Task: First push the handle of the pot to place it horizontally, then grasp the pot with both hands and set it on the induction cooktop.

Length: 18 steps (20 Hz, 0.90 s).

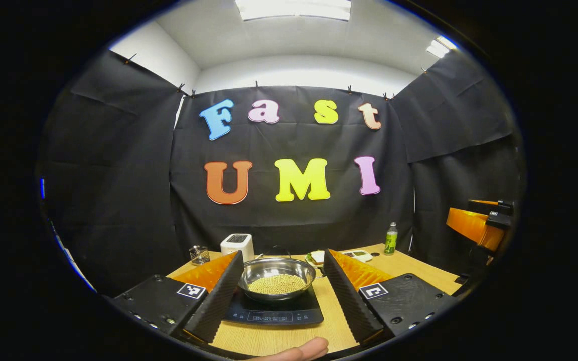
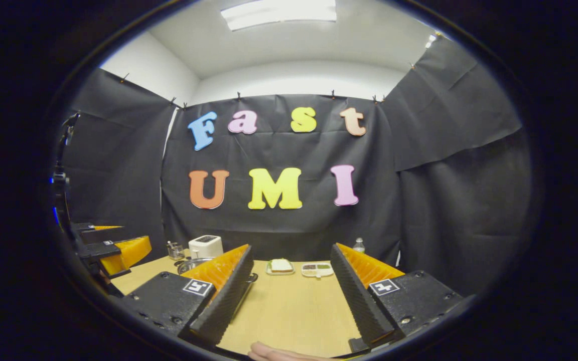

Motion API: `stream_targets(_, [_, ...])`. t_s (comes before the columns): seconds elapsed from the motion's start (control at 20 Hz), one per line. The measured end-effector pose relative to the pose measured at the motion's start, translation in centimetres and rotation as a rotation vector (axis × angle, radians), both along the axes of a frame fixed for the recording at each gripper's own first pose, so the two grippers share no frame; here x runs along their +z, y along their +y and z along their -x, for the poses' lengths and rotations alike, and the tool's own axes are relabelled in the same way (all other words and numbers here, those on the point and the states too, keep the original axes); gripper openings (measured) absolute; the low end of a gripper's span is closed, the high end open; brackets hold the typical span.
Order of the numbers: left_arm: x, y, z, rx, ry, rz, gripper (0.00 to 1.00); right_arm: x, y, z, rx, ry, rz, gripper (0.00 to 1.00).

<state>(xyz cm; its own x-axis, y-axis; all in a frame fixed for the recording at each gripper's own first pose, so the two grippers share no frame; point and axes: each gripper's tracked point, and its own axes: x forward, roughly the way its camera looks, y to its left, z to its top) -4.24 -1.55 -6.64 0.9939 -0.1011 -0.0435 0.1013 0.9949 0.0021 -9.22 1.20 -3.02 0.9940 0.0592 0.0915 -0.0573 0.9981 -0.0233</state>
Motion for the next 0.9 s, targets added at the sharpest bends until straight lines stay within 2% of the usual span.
stream_targets(0.8, [-1.4, 0.4, -0.3, 0.002, 0.025, -0.004, 0.95, -1.3, 0.0, -0.6, 0.018, 0.028, -0.025, 0.96])
stream_targets(0.85, [-1.5, 0.5, -0.4, 0.003, 0.027, -0.004, 0.85, -1.5, 0.0, -0.7, 0.019, 0.031, -0.027, 0.96])
stream_targets(0.9, [-1.6, 0.5, -0.5, 0.004, 0.029, -0.003, 0.95, -1.6, 0.0, -0.6, 0.021, 0.033, -0.028, 0.96])
